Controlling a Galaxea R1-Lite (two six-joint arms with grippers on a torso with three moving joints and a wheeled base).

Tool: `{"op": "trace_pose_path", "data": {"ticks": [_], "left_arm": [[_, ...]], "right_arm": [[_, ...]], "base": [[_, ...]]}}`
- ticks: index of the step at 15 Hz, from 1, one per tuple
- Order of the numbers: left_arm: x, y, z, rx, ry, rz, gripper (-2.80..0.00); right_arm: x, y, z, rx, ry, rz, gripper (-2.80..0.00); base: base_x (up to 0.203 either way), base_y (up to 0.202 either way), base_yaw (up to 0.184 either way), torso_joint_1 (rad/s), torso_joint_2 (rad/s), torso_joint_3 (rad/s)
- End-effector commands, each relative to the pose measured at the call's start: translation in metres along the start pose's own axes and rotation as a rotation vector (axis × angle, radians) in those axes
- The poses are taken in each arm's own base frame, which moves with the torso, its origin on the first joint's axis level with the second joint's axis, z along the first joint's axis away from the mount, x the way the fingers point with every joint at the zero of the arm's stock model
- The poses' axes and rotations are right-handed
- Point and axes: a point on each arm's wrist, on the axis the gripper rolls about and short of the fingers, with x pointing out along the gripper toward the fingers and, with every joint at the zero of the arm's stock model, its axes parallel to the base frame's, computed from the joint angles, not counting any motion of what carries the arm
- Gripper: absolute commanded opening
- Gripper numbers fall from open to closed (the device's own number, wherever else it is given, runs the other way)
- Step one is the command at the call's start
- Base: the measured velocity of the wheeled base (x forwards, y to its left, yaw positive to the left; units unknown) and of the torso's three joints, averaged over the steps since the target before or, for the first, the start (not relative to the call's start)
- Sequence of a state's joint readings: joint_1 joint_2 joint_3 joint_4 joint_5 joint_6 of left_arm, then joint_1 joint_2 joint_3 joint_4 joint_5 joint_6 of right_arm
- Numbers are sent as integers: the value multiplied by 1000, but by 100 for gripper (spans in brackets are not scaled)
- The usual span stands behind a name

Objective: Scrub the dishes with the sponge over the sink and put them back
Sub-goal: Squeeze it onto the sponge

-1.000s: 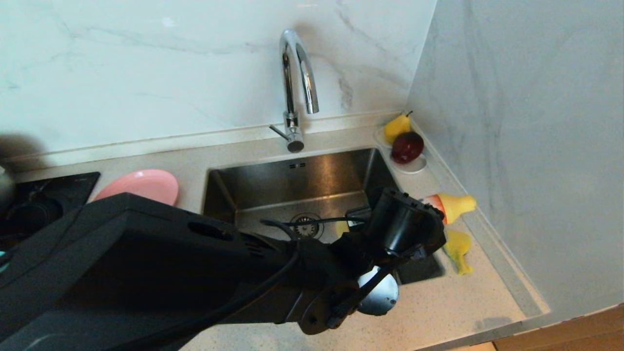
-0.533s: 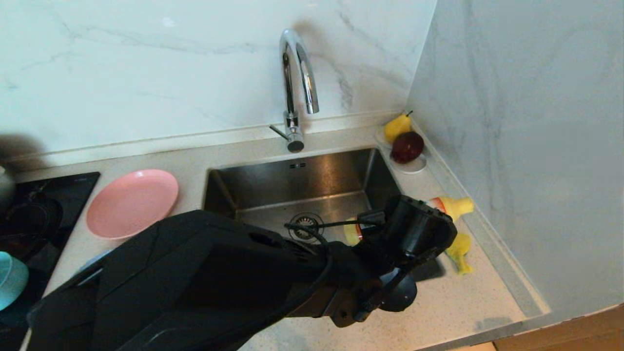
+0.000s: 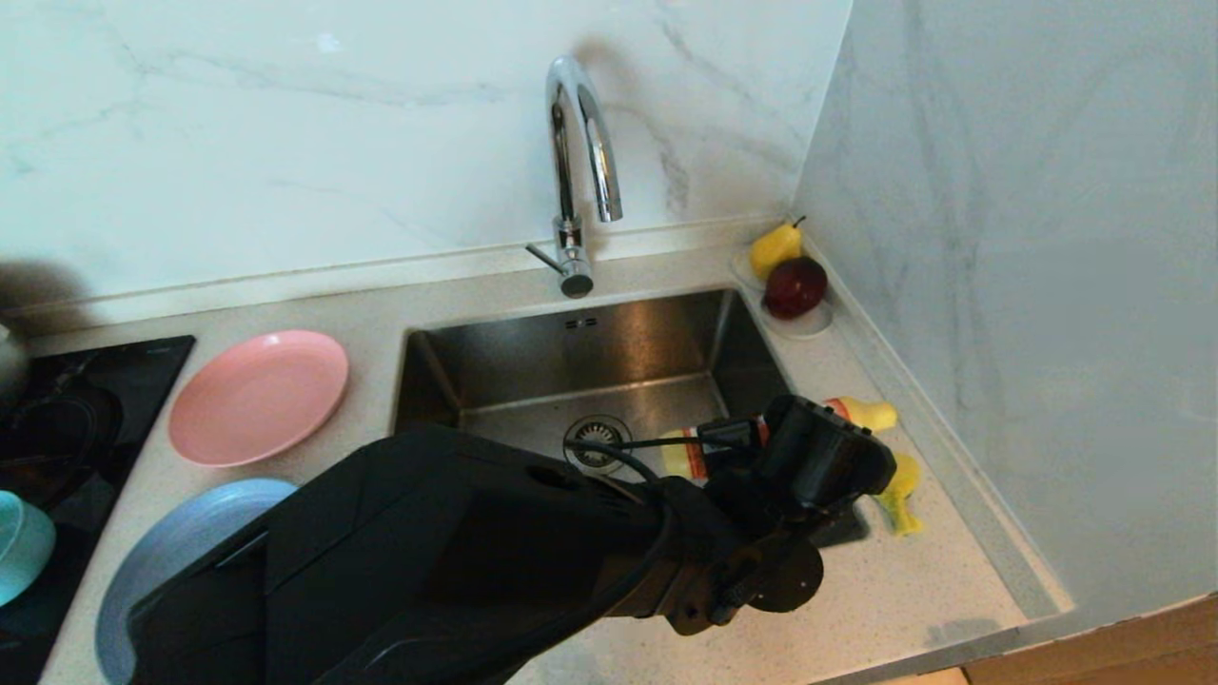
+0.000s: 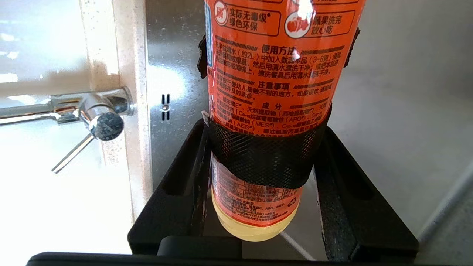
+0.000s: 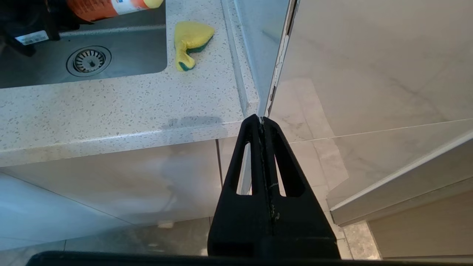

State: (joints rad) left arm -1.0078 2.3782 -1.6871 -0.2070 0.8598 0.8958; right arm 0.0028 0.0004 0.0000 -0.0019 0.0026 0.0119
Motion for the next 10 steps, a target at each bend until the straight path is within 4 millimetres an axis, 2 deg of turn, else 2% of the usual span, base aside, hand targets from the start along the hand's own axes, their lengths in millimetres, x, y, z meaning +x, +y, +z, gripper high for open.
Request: {"op": "trace_pose_path", "data": {"ticks": [1,6,10], "left_arm": [[3,-11,6,17,-4,-1,-280],[-1,-22,10,57,-11,-11,-280],[-2,-23,9,71,23,13,-280]], "right_arm": [[0,0,0,0,-1,1,-280],[0,0,0,0,-2,1,-280],[0,0,0,0,0,1,-280]], "base": [[0,0,0,0,0,0],[0,0,0,0,0,0],[0,0,0,0,0,0]]}}
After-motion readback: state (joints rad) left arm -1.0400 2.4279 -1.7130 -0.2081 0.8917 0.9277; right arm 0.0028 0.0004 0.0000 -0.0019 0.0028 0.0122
